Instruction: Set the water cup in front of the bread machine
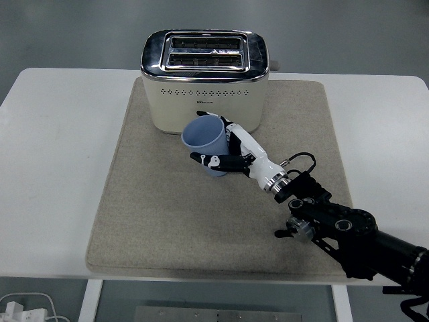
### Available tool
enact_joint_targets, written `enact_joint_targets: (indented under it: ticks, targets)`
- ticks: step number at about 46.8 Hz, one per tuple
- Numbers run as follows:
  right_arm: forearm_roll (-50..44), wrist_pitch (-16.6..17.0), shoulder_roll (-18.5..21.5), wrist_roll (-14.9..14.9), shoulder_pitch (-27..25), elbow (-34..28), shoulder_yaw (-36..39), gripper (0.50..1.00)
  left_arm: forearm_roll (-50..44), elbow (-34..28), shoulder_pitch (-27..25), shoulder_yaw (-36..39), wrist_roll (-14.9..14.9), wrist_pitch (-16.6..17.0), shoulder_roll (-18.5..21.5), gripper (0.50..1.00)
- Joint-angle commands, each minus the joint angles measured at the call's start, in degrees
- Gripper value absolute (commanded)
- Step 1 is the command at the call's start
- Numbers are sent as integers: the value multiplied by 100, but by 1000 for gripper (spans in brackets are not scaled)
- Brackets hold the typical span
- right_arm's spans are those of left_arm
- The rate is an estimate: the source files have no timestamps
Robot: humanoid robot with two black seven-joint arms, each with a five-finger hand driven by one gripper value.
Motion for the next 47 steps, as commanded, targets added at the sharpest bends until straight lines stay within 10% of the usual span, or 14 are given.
enact_joint_targets:
  ticks: [1, 47]
  targets:
    - [-1, 2, 0, 0, -28, 0, 13, 893, -7, 0, 0, 0, 1, 0, 0, 1000]
    - [43, 55, 0, 0, -98, 193, 57, 893, -7, 9, 0, 0, 1, 0, 0, 1000]
